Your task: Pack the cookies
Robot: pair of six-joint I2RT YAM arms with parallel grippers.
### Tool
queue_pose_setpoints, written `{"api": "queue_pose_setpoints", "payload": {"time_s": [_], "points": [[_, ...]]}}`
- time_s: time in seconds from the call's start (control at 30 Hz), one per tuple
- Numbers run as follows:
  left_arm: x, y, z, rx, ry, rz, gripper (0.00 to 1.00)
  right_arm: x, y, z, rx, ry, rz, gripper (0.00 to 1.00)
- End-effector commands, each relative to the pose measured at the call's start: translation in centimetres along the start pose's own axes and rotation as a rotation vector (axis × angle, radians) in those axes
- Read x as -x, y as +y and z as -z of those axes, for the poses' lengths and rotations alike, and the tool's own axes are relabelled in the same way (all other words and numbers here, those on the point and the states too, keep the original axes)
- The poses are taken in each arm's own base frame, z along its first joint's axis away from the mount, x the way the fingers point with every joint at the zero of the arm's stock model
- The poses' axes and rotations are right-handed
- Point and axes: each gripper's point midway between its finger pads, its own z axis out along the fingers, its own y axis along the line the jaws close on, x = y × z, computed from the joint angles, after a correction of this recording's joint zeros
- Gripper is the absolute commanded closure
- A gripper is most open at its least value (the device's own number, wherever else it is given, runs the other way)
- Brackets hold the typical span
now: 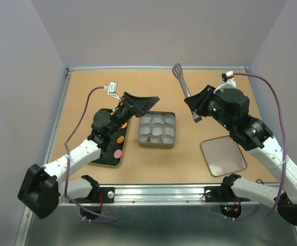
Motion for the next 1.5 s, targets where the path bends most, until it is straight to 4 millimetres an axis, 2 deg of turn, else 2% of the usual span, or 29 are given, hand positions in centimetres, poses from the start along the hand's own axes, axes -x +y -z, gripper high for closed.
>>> {"api": "queue_pose_setpoints", "payload": {"time_s": [0.0, 0.07, 0.1, 0.17, 0.23, 0.37, 0.6, 0.67, 0.77, 0.9, 1.03, 1.2, 1.33, 1.47], "points": [[1.2, -5.8, 0.2, -0.24, -0.012, 0.084, 0.01, 2.2, 6.2, 0.6, 0.308, -0.09, -0.105, 0.72], [1.1, -6.3, 0.1, -0.269, -0.005, 0.094, 0.01, 2.0, 7.4, 1.0, 0.381, -0.073, -0.126, 0.72], [1.2, -6.8, 0.2, -0.3, -0.005, 0.096, 0.01, 2.5, 8.2, 1.1, 0.422, -0.094, -0.138, 0.72], [1.1, -7.2, 0.2, -0.329, -0.003, 0.096, 0.01, 1.5, 9.1, 1.0, 0.48, -0.048, -0.153, 0.72], [1.0, -7.2, 0.1, -0.334, -0.002, 0.103, 0.01, 1.8, 10.3, 1.4, 0.558, -0.056, -0.167, 0.72], [1.4, -7.8, 0.1, -0.378, -0.022, 0.116, 0.01, 1.3, 11.2, 1.4, 0.622, -0.041, -0.21, 0.75], [1.5, -6.6, -1.1, -0.344, -0.042, 0.118, 0.01, 1.2, 12.7, 2.3, 0.759, -0.042, -0.249, 0.75], [1.6, -6.4, -1.1, -0.354, -0.057, 0.127, 0.01, 0.3, 12.6, 2.3, 0.788, -0.016, -0.272, 0.75], [1.9, -7.3, -1.0, -0.4, -0.071, 0.136, 0.02, -0.7, 12.4, 1.8, 0.8, 0.012, -0.293, 0.75], [2.3, -8.4, -1.1, -0.415, -0.089, 0.107, 0.02, -1.3, 11.9, 1.3, 0.793, 0.016, -0.315, 0.75], [2.4, -8.5, -1.5, -0.381, -0.104, 0.065, 0.03, -1.7, 11.8, 1.1, 0.799, 0.025, -0.323, 0.75], [2.6, -8.2, -2.0, -0.349, -0.116, 0.037, 0.09, -2.4, 11.7, 0.9, 0.814, 0.051, -0.342, 0.75], [2.4, -8.4, -2.7, -0.343, -0.102, 0.014, 0.3, -3.0, 11.4, 0.7, 0.816, 0.064, -0.355, 0.75], [1.7, -8.3, -3.7, -0.324, -0.077, -0.003, 0.36, -3.2, 11.4, 0.6, 0.823, 0.068, -0.358, 0.75]]}}
